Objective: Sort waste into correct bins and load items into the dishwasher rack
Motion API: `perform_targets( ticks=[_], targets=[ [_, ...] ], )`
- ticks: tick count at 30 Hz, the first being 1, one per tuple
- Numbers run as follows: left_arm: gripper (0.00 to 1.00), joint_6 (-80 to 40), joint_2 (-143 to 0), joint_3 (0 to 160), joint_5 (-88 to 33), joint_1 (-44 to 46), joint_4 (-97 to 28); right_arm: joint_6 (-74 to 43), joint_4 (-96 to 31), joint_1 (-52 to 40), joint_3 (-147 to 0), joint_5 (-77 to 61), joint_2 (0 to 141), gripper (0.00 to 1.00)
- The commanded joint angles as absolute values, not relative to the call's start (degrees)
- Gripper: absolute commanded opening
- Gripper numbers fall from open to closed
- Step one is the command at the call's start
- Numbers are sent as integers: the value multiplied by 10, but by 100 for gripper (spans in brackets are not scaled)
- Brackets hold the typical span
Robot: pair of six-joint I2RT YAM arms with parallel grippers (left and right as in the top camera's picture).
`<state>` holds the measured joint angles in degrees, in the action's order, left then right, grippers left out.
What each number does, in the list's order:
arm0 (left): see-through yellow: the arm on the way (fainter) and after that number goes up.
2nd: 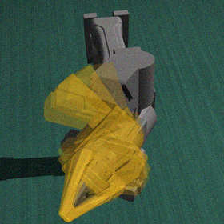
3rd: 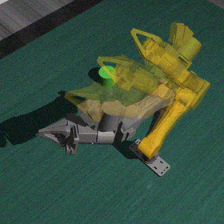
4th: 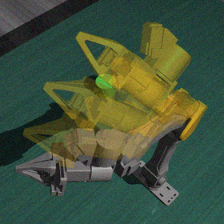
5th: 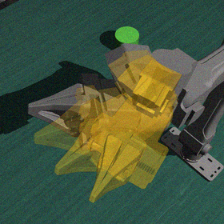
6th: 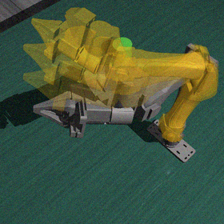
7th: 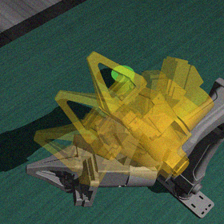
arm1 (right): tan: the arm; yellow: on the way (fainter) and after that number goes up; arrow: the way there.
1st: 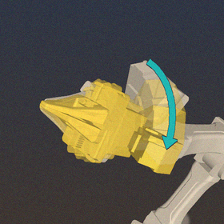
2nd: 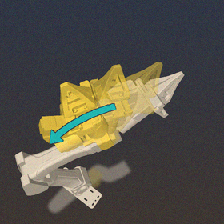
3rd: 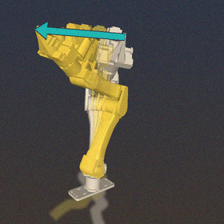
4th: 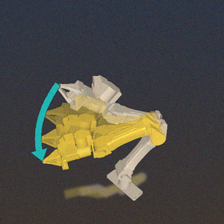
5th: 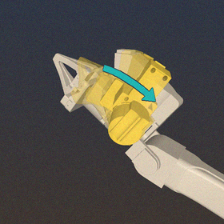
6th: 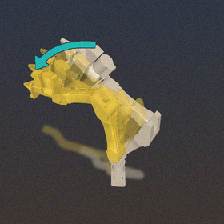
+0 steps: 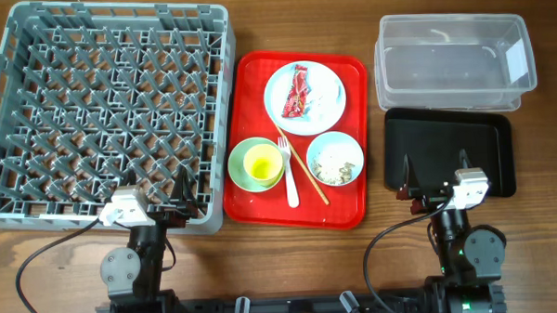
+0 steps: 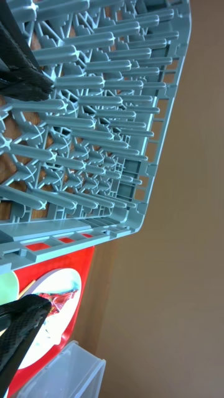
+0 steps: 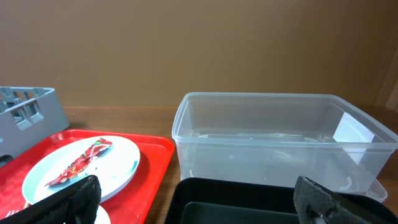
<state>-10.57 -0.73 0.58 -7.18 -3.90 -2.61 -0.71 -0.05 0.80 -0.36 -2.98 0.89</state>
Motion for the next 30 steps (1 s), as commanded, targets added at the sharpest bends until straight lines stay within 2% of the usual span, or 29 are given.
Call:
perform_targets(
  ticks=[1,6,15,25,30],
  targets=[
    [100,-100,-4,3,-75,-43,-24,-8,2,6,-3,-44,9,100],
    [100,-125,-4,4,-74,-43,-22,-48,3,6,-10,-45,9,100],
    [100,-154,-38,62,-74,-43,-48,-47,-16,6,-86,-55,62,100],
    [100,-154,-254,228,-74,-43,-164,-46,-61,6,-256,-143,308,100],
    [100,-152,-372,340,-74,-43,-252,-46,-128,6,-375,-193,451,100]
  ],
)
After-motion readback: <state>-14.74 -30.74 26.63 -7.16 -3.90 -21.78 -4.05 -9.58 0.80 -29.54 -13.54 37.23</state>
